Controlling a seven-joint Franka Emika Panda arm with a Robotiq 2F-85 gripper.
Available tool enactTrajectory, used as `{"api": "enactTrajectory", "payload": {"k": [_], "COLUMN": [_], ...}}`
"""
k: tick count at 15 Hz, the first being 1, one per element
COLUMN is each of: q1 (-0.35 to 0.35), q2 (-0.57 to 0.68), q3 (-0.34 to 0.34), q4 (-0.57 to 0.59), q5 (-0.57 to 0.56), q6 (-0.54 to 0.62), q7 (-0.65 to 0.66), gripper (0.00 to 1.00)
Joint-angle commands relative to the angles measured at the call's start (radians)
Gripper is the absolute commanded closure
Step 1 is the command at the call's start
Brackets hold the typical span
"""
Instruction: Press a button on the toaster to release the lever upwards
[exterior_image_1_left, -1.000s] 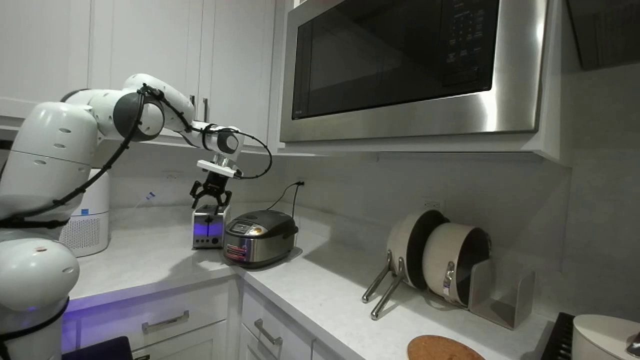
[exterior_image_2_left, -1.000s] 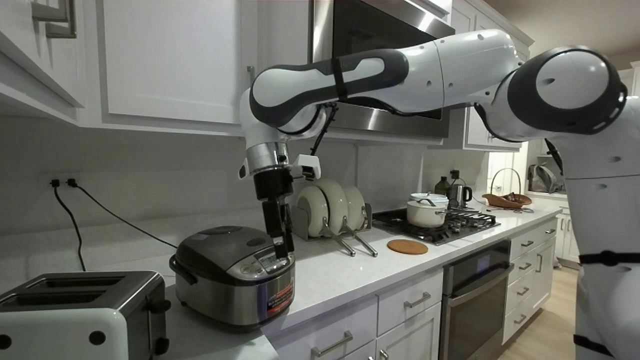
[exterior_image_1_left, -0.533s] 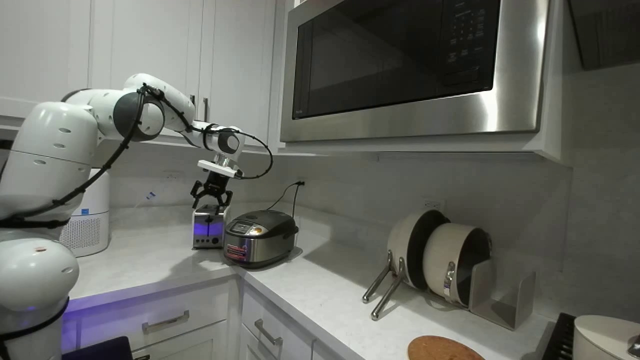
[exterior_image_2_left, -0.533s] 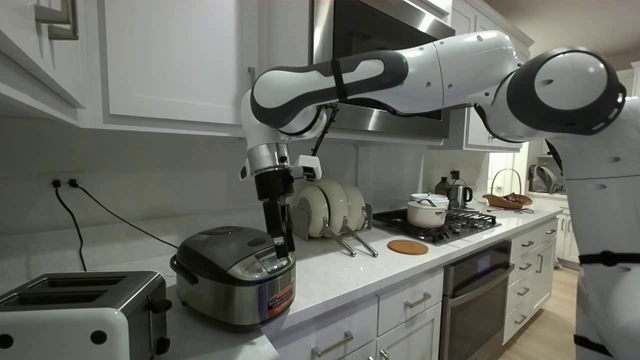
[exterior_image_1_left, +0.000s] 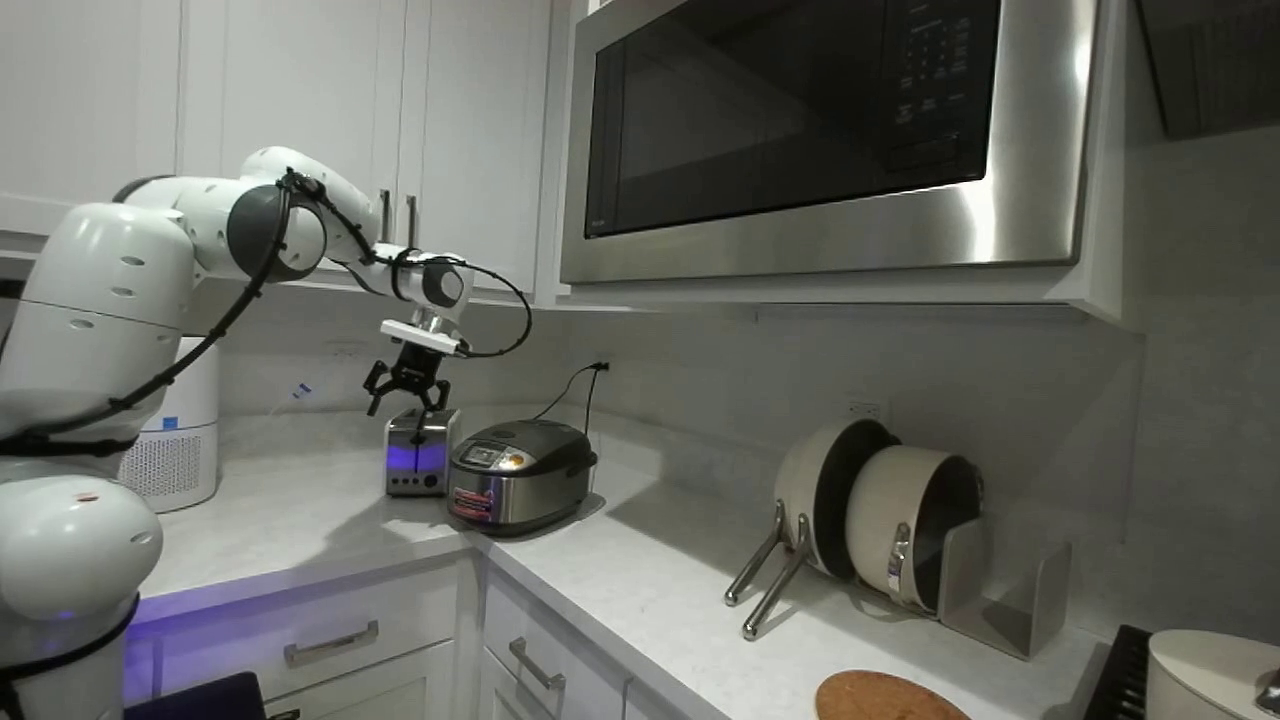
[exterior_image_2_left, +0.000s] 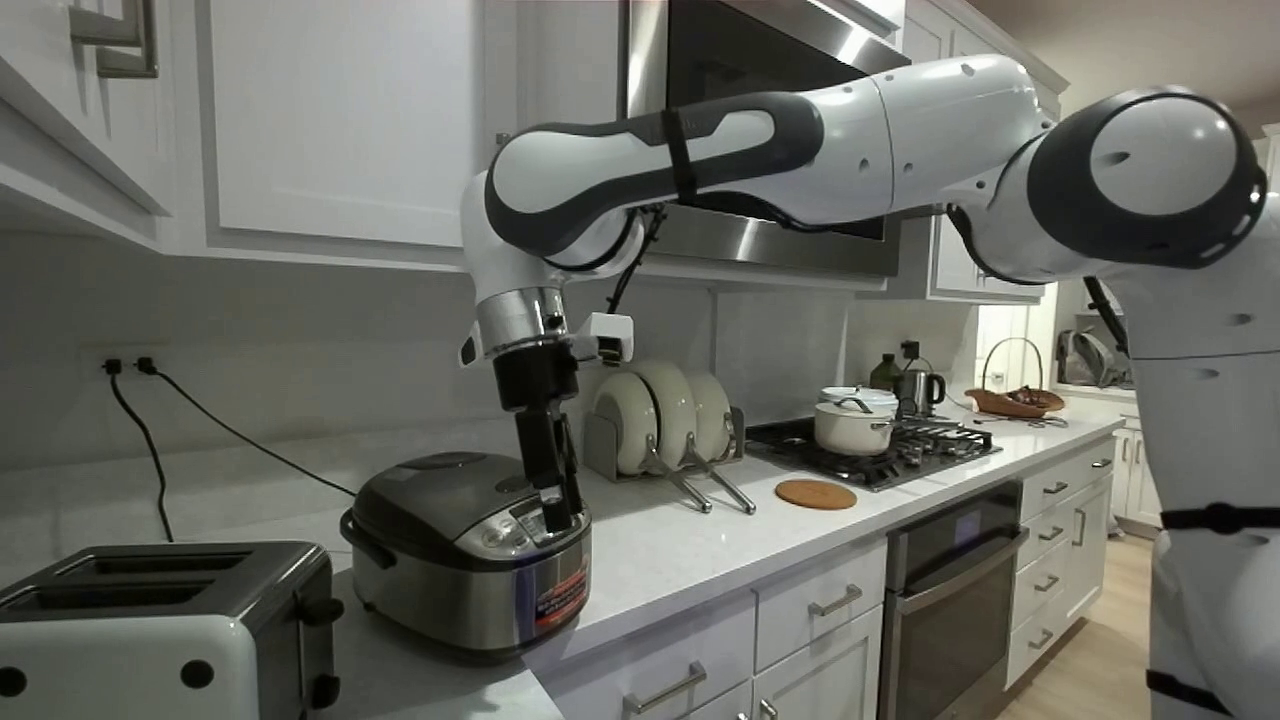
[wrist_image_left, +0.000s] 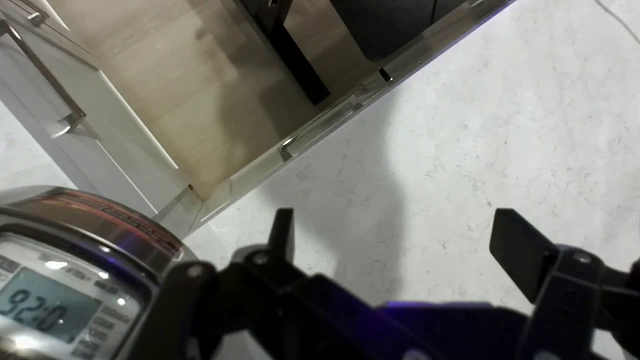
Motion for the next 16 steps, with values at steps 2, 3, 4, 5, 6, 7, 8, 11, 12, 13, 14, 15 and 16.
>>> {"api": "enactTrajectory", "payload": {"k": [2, 3, 4, 5, 6, 7, 8, 11, 12, 13, 14, 15, 16], "q1": [0.069, 0.081, 0.092, 0.1, 0.104, 0.11, 0.11, 0.114, 0.113, 0.114, 0.111, 0.111, 0.111], "q2": [-0.094, -0.114, -0.135, -0.159, -0.191, -0.217, -0.251, -0.346, -0.378, -0.401, -0.323, -0.35, -0.371], "q3": [0.049, 0.058, 0.066, 0.074, 0.079, 0.085, 0.089, 0.099, 0.099, 0.101, 0.103, 0.104, 0.104], "q4": [-0.076, -0.091, -0.108, -0.126, -0.152, -0.172, -0.196, -0.26, -0.283, -0.297, -0.234, -0.252, -0.265], "q5": [-0.062, -0.068, -0.076, -0.073, -0.067, -0.063, -0.055, -0.047, -0.043, -0.036, -0.052, -0.05, -0.048], "q6": [-0.032, -0.036, -0.041, -0.048, -0.05, -0.05, -0.053, -0.059, -0.055, -0.058, -0.054, -0.054, -0.054], "q7": [0.103, 0.132, 0.161, 0.185, 0.205, 0.228, 0.241, 0.269, 0.271, 0.273, 0.246, 0.246, 0.246], "gripper": [0.0, 0.0, 0.0, 0.0, 0.0, 0.0, 0.0, 0.0, 0.0, 0.0, 0.0, 0.0, 0.0]}}
